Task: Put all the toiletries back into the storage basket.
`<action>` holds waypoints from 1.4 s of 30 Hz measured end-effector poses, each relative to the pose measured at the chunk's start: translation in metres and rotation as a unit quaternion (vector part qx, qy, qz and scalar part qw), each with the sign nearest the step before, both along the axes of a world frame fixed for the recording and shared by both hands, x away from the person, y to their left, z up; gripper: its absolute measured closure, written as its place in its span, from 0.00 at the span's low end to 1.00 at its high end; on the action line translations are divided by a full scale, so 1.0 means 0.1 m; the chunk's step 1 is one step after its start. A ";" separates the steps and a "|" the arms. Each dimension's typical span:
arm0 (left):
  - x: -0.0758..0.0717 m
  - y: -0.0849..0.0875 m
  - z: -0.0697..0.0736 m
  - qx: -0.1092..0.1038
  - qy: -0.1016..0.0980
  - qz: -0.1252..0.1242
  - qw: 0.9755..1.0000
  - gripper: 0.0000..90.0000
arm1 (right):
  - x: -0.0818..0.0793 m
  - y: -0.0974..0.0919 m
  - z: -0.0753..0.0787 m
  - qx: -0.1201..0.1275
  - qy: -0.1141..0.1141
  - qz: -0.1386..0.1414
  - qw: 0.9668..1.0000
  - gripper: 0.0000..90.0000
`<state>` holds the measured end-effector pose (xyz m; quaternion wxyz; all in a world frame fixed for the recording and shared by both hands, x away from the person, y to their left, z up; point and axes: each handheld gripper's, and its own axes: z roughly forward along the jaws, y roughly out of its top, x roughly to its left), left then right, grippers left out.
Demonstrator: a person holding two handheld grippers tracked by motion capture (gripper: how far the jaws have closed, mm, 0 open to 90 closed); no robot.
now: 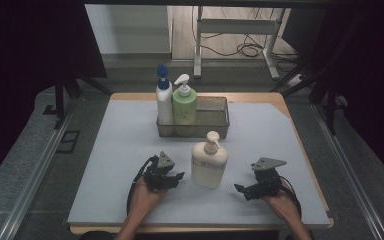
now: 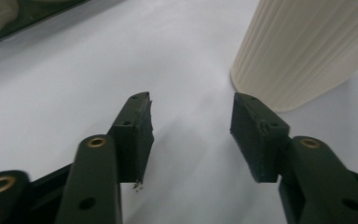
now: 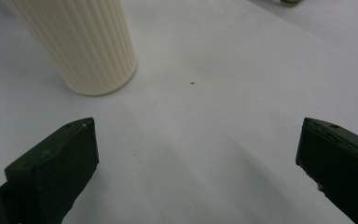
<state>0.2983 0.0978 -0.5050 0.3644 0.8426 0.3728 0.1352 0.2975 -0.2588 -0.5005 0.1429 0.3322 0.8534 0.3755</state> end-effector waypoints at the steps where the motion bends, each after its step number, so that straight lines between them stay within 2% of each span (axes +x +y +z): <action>1: -0.01 0.00 -0.01 -0.002 0.000 0.003 1.000 0.48 | 0.00 0.00 0.01 0.003 0.000 0.002 1.000 0.00; 7: -0.06 0.07 -0.06 0.004 0.005 0.011 1.000 0.37 | -0.03 0.01 0.07 0.017 -0.009 0.012 1.000 0.00; 13: -0.11 0.11 -0.09 0.005 0.014 0.021 1.000 0.29 | -0.05 0.03 0.16 0.042 -0.028 0.029 0.998 0.00; 17: -0.16 0.14 -0.11 0.001 0.015 0.029 0.999 0.22 | -0.07 0.07 0.21 0.049 -0.026 0.034 0.998 0.00; 22: -0.23 0.16 -0.13 0.007 0.014 0.036 0.999 0.15 | -0.07 0.13 0.27 0.063 -0.014 0.043 0.997 0.00; 26: -0.27 0.18 -0.14 0.007 0.017 0.038 0.999 0.15 | -0.06 0.17 0.30 0.062 -0.011 0.048 0.997 0.00; 30: -0.30 0.18 -0.17 0.021 0.016 0.038 0.999 0.14 | -0.04 0.22 0.33 0.064 -0.008 0.049 0.997 0.01; 34: -0.29 0.18 -0.18 0.018 0.013 0.038 0.999 0.14 | -0.04 0.27 0.36 0.054 -0.011 0.055 0.997 0.04; 42: -0.30 0.17 -0.19 0.016 0.010 0.040 0.999 0.13 | -0.02 0.36 0.46 0.061 -0.012 0.072 0.996 0.05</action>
